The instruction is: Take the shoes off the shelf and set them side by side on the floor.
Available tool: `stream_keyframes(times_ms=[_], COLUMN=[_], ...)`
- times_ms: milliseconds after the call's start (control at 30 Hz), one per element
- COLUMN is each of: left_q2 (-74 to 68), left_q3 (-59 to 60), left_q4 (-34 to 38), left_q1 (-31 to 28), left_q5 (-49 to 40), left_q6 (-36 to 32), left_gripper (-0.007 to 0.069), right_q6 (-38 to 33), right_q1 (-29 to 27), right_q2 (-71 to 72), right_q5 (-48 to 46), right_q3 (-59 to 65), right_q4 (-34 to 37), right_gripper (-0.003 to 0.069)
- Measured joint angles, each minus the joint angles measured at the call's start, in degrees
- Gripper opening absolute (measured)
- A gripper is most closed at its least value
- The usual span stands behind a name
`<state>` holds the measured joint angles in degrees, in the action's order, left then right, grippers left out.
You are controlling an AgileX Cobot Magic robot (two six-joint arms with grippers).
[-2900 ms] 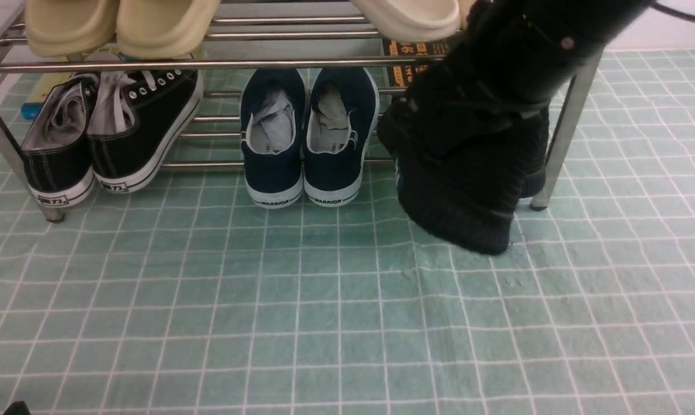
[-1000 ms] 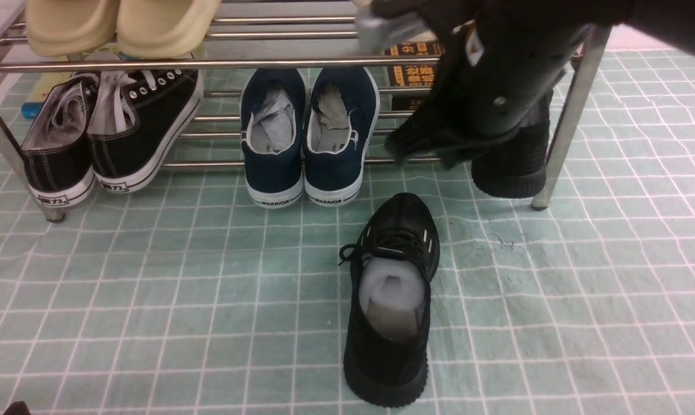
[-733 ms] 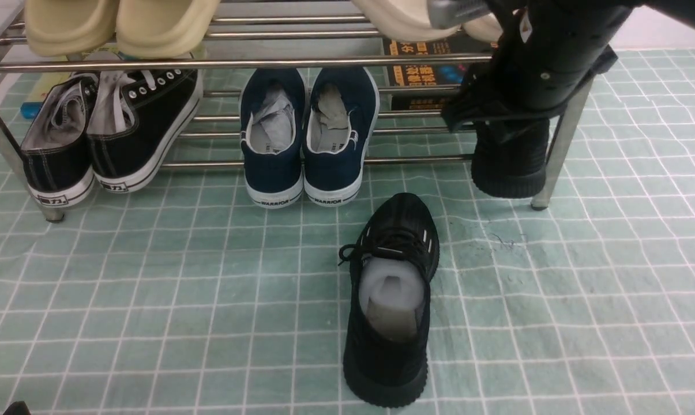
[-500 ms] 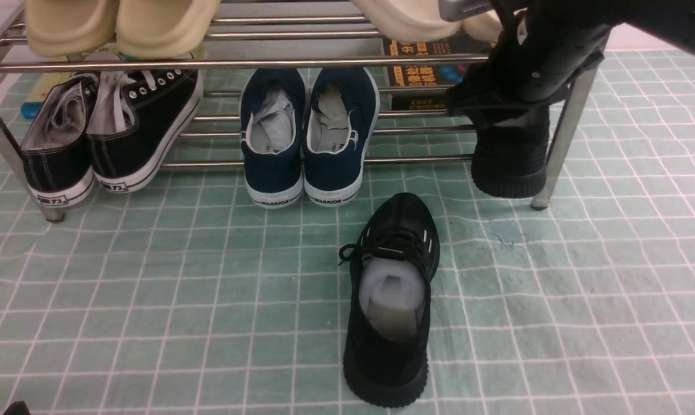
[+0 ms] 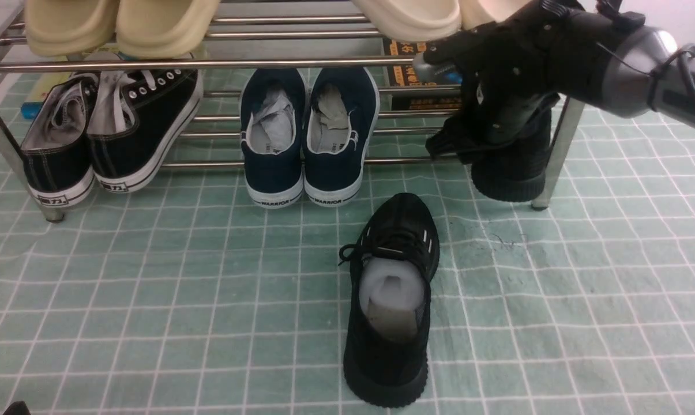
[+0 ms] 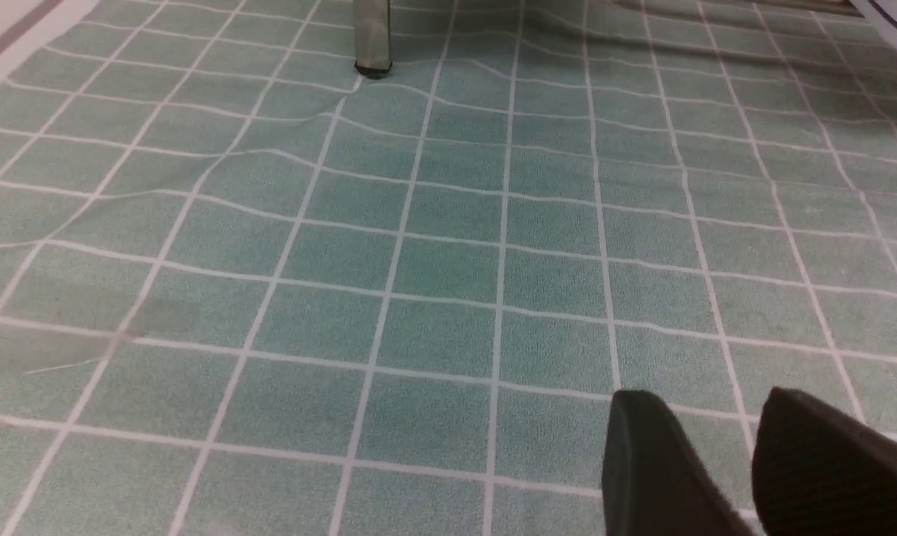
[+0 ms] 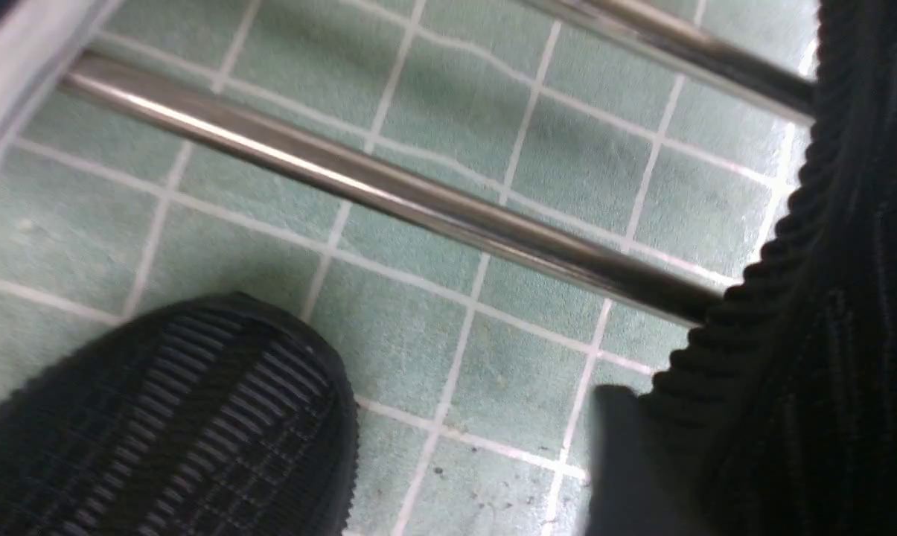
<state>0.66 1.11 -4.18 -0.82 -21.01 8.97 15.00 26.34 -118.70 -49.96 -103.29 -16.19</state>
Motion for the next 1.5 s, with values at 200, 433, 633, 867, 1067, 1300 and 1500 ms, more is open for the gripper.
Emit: stream_keyframes(times_ms=[200, 433, 633, 867, 1067, 1300, 1500], left_q2=[0.00, 0.00, 0.00, 0.00, 0.00, 0.00, 0.00], left_q3=[0.00, 0.00, 0.00, 0.00, 0.00, 0.00, 0.00], left_q4=[0.00, 0.00, 0.00, 0.00, -0.06, -0.06, -0.06], left_q1=[0.00, 0.00, 0.00, 0.00, 0.00, 0.00, 0.00], left_q5=[0.00, 0.00, 0.00, 0.00, 0.00, 0.00, 0.00], left_q6=[0.00, 0.00, 0.00, 0.00, 0.00, 0.00, 0.00], left_gripper=[0.0241, 0.0241, 0.0241, 0.0241, 0.0241, 0.0241, 0.0241], right_q6=[-1.08, -7.14, -8.35, -8.89, -13.60, -14.28, -14.28], right_q1=[0.12, 2.55, 3.47, 3.53, 3.53, 3.53, 3.53], right_q2=[2.12, 12.50, 19.46, 25.75, 26.04, 26.04, 23.89], right_q5=[-5.56, -20.36, -21.71, -21.86, -18.12, -11.05, -5.96], right_q3=[0.05, 0.05, 2.95, 17.01, 26.24, 27.07, 27.13], right_q4=[3.92, 14.32, 19.07, 25.90, 22.18, 20.59, 22.08], right_gripper=[0.0007, 0.0004, 0.0004, 0.0006, 0.0007, 0.0008, 0.0010])
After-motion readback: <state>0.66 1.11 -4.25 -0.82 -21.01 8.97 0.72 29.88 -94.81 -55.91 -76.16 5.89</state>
